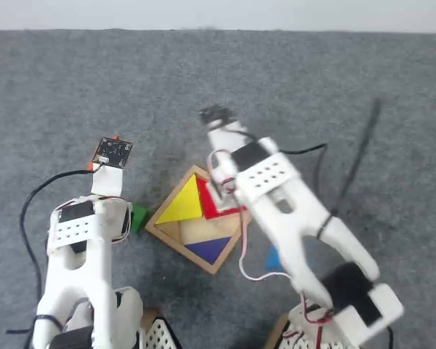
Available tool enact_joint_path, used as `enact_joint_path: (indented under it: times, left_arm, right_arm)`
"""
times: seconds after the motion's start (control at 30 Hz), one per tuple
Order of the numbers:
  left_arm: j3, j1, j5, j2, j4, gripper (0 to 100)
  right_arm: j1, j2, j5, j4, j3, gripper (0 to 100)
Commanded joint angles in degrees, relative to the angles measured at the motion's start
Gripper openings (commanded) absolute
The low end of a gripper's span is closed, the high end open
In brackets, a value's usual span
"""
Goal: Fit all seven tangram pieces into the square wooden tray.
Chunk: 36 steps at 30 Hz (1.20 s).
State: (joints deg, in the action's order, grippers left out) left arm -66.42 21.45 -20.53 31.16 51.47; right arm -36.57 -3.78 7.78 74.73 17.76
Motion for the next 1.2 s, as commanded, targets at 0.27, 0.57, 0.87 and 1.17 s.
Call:
enact_joint_path:
  times: [0.27, 0.57, 0.87, 1.17]
  left_arm:
    - [5.76, 0.79, -0.18, 1.93, 15.56, 26]
    - [7.60, 5.45, 5.27, 1.58, 15.03, 26]
    - [8.40, 3.34, 8.70, 1.41, 7.56, 27]
    - [9.01, -0.35, -1.76, -8.00, 1.58, 27]
  right_arm:
    - [4.09, -8.66, 2.11, -8.57, 16.70, 2.7]
    - [3.03, -8.13, 5.80, -19.30, 23.03, 2.7]
    - [2.77, -8.66, 5.80, -18.42, 23.21, 2.7]
    - [2.95, -8.66, 5.89, -18.42, 23.21, 2.7]
